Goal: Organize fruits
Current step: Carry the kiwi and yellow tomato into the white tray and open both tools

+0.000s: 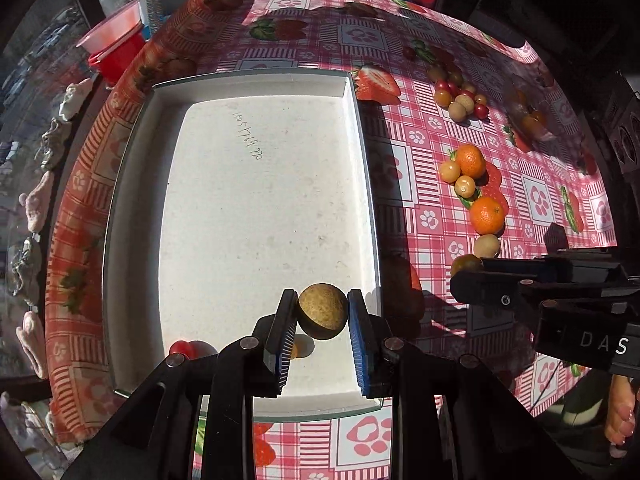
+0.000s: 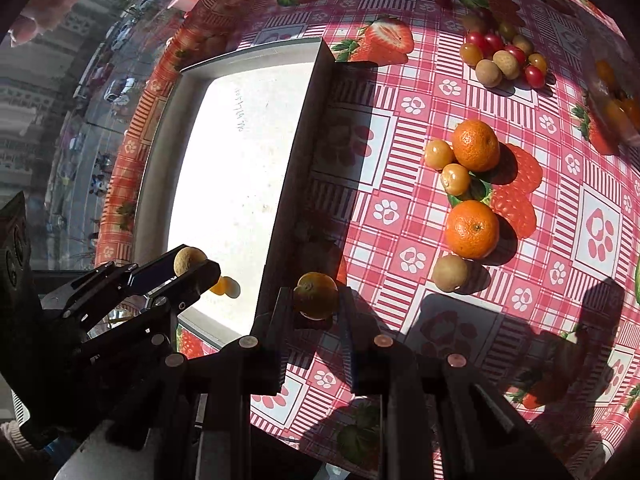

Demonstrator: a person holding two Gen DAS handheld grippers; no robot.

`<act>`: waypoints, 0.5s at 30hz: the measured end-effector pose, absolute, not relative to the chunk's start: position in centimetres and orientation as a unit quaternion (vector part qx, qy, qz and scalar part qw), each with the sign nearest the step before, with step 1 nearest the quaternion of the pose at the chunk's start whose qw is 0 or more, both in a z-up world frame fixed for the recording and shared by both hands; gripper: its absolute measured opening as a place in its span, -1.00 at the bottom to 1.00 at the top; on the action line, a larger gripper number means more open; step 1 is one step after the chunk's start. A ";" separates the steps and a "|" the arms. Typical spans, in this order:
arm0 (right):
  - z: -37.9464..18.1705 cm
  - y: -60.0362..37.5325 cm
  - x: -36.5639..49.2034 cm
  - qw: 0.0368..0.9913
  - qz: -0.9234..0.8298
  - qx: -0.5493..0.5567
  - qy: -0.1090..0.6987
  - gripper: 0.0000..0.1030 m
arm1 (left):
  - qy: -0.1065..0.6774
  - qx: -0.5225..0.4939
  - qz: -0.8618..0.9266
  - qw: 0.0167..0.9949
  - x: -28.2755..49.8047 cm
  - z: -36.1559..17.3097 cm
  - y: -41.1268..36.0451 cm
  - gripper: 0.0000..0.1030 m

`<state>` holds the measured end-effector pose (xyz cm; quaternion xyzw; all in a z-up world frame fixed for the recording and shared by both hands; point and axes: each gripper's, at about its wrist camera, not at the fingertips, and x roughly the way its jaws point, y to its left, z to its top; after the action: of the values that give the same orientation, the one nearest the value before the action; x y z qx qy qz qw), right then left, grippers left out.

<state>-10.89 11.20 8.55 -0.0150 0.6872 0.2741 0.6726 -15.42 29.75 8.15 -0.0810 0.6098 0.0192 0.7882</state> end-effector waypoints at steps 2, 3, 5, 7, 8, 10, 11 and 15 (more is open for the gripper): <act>8.7 12.9 -11.0 0.671 0.284 -0.023 0.685 -0.54 | 0.608 -0.083 0.031 0.789 -15.7 8.1 31.1 -0.48; 8.7 13.6 -11.0 0.669 0.289 -0.026 0.684 -0.54 | 0.607 -0.084 0.036 0.789 -15.8 8.1 31.8 -0.48; 8.7 15.2 -11.2 0.666 0.298 -0.033 0.683 -0.54 | 0.606 -0.085 0.046 0.789 -16.0 7.9 33.1 -0.48; 8.5 16.6 -11.3 0.663 0.305 -0.040 0.683 -0.54 | 0.608 -0.084 0.056 0.788 -16.1 7.6 34.3 -0.48; 8.3 17.3 -11.4 0.660 0.309 -0.044 0.683 -0.54 | 0.610 -0.082 0.061 0.786 -16.1 7.3 34.9 -0.48; 7.8 18.5 -11.5 0.655 0.313 -0.051 0.685 -0.54 | 0.615 -0.078 0.070 0.781 -16.1 6.6 36.0 -0.48; 7.5 19.1 -11.7 0.652 0.314 -0.056 0.688 -0.54 | 0.617 -0.078 0.073 0.779 -16.1 6.2 36.4 -0.48; 5.9 20.8 -12.1 0.644 0.310 -0.074 0.695 -0.54 | 0.629 -0.070 0.080 0.770 -15.8 4.7 37.7 -0.48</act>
<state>-12.06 20.82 5.95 -0.0737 0.6952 0.3103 0.6442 -15.83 37.69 4.72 -0.0703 0.6290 0.0801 0.7701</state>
